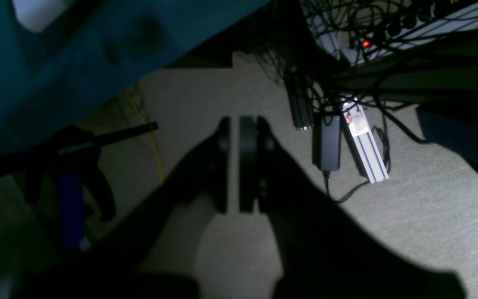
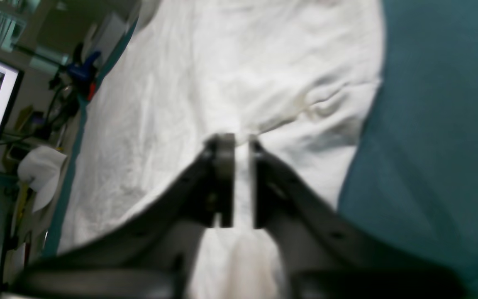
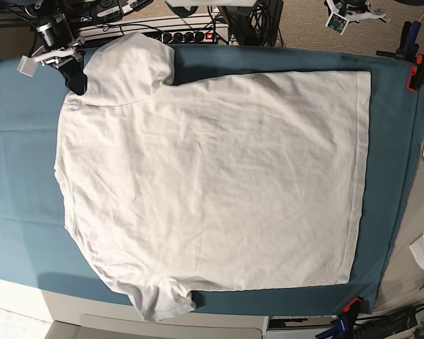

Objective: Fold the T-shirt properly
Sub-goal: 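Move the right gripper to the shoulder edge beside the collar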

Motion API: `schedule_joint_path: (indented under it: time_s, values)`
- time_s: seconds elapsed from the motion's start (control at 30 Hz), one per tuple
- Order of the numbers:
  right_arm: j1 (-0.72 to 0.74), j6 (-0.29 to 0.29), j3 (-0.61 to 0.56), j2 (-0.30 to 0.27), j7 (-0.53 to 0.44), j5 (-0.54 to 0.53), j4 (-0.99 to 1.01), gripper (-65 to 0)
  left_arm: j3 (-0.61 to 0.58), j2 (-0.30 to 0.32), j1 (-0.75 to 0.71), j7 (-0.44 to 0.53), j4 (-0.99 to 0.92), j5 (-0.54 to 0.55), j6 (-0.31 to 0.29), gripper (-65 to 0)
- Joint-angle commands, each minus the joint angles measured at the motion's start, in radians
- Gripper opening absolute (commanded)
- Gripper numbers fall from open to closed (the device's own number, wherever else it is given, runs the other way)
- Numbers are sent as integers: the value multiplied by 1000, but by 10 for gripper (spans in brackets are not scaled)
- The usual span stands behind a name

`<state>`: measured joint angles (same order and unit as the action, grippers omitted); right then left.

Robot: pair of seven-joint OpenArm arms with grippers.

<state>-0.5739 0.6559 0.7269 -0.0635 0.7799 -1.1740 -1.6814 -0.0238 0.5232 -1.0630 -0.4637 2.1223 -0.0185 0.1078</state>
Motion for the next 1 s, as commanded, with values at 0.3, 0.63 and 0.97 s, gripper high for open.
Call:
schedule_joint_path:
  time_s: [0.3, 0.63, 0.97]
  values:
    - [-31, 0, 34, 106, 31, -40, -15, -375, 3, 3, -14, 15, 15, -8, 4, -626]
    - [-42, 0, 144, 144, 32, -33, -15, -375, 3, 4, -14, 15, 15, -9, 4, -626]
    - [-33, -21, 175, 144, 21, -19, 45, -375, 3, 4, 24, 18, 15, -9, 7, -626]
